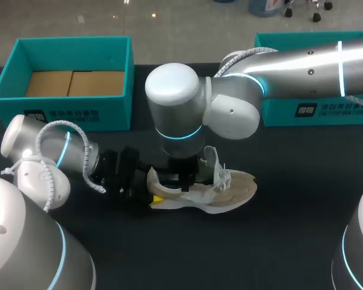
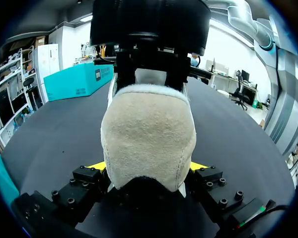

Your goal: Take the shoe out of the shoebox, open the shoe tongue, remove and reinsert the insole, then place the shoe into the shoebox

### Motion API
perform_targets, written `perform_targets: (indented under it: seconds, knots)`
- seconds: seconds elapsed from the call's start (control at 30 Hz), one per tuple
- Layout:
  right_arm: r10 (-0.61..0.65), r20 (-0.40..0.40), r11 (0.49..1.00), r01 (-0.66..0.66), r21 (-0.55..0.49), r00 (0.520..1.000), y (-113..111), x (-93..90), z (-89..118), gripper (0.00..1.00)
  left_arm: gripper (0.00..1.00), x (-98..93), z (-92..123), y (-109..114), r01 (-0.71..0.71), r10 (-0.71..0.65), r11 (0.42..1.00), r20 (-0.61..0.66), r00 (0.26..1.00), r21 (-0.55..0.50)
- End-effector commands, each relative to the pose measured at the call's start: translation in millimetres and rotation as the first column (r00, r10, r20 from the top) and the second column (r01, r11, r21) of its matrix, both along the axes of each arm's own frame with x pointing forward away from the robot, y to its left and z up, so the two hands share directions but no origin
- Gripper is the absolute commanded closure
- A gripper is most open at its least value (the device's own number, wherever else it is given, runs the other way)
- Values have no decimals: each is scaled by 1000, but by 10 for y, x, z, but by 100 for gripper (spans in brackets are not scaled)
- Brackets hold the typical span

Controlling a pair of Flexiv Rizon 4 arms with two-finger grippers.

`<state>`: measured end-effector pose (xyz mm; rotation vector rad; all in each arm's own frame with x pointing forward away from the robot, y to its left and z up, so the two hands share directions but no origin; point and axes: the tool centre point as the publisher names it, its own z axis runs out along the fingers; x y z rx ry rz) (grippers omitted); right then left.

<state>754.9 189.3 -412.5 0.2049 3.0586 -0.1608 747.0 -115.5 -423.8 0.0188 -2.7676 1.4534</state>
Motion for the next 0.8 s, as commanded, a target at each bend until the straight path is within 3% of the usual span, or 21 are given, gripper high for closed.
perform_targets:
  seconds: [0.03,0.23,0.57,0.7,0.8]
  knots:
    - [6,-50,1000,-7,-13,999,23,-10,-463,58,100,0,-20,-5,-2,2,1000,2,1000,3]
    - [8,-97,1000,-9,-5,995,10,-91,-484,58,100,0,-20,-5,-2,2,1000,2,1000,3]
    - [14,-109,1000,-15,-1,994,38,-267,-391,50,100,0,-20,-5,-2,2,1000,2,1000,3]
    - [10,-131,1000,-10,-3,991,63,-259,-518,25,100,0,-20,-5,-2,2,1000,2,1000,3]
    - [7,-146,1000,-10,-15,989,92,-230,-620,38,100,0,-20,-5,-2,2,1000,2,1000,3]
